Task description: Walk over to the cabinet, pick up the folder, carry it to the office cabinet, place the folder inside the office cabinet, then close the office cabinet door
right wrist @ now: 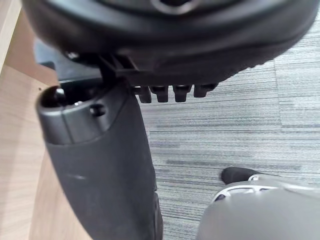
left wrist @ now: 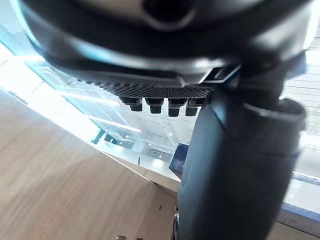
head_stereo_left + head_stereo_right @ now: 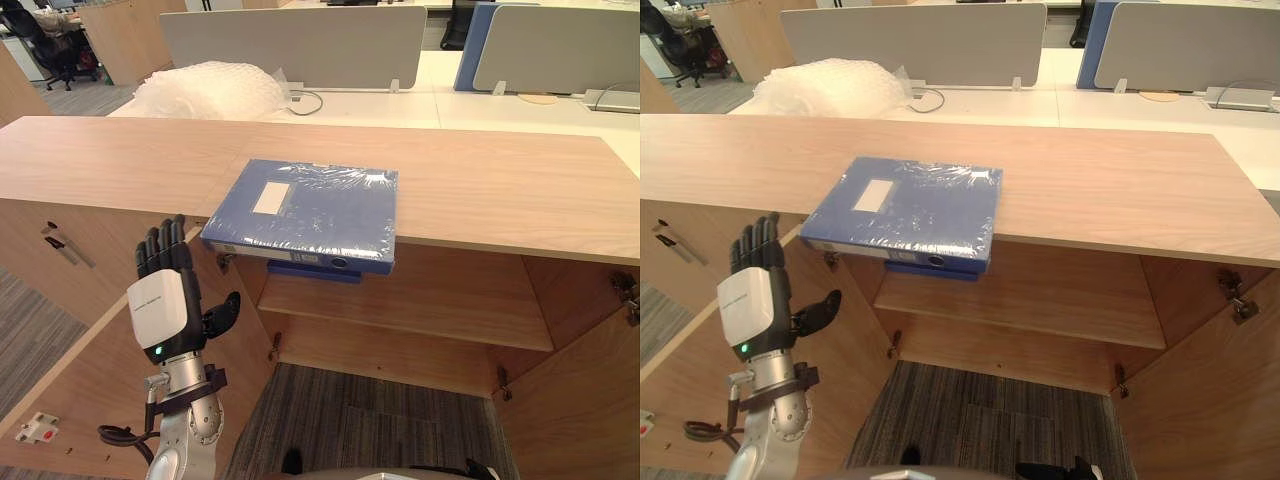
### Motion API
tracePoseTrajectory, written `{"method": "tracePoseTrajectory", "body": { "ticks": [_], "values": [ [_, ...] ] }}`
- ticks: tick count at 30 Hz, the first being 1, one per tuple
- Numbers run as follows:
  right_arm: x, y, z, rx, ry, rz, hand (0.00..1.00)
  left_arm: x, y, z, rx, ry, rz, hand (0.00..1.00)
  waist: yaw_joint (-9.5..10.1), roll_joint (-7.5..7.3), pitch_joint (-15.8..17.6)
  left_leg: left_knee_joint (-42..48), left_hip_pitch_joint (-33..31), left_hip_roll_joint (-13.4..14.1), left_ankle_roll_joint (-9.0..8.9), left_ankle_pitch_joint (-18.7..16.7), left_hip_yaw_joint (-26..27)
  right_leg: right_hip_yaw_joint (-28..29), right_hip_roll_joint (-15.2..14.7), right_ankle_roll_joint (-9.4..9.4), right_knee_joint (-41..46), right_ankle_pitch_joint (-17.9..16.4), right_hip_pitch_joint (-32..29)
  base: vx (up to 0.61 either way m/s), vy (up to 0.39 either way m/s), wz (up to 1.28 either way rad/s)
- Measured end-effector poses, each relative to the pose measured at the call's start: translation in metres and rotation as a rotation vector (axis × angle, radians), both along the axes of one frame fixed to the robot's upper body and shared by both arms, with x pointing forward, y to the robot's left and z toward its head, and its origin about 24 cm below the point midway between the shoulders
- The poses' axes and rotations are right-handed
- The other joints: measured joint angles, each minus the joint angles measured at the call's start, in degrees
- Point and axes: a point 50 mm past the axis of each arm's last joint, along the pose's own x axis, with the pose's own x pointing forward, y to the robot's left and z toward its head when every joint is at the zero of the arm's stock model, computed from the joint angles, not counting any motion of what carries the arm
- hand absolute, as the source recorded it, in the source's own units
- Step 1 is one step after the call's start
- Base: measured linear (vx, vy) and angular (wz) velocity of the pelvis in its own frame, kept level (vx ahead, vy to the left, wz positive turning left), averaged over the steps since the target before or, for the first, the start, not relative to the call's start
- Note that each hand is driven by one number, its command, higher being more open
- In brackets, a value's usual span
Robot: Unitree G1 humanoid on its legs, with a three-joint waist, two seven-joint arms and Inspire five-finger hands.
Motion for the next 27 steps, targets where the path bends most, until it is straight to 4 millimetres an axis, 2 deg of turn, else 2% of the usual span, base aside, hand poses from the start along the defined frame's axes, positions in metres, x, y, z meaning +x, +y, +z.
{"method": "tracePoseTrajectory", "body": {
  "ticks": [11,19,25,27],
  "values": [
    [0.002,0.001,0.0,0.011,-0.012,0.044,1.0,0.02,0.002,0.025,0.248,-0.048,-0.157,1.0,-0.13,0.35,-0.2,0.0,0.1,0.4,-0.17,0.0,0.4,0.5,0.5,-0.34,-0.1,0.1,0.0,0.0,0.001,-0.01],
    [0.003,0.0,0.001,0.009,-0.017,0.043,1.0,0.033,-0.002,0.035,0.319,-0.071,-0.231,1.0,-0.19,0.62,-0.3,0.0,0.3,0.6,-0.27,-0.1,1.0,1.1,0.6,-0.52,-0.2,0.2,-0.1,-0.02,0.005,-0.04],
    [0.003,0.0,0.001,0.009,-0.02,0.042,1.0,0.043,-0.004,0.033,0.332,-0.054,-0.261,1.0,-0.5,0.82,-0.4,0.0,0.4,0.6,-0.45,-0.2,1.6,1.8,0.6,-0.59,-0.2,0.2,-0.4,0.0,0.001,-0.07],
    [0.004,-0.001,0.001,0.008,-0.02,0.042,1.0,0.047,-0.004,0.026,0.339,-0.01,-0.276,1.0,-0.56,0.83,-0.4,0.0,0.4,0.7,-0.46,-0.2,2.0,2.2,0.6,-0.66,-0.2,0.3,-0.5,0.0,-0.002,-0.09]
  ]
}}
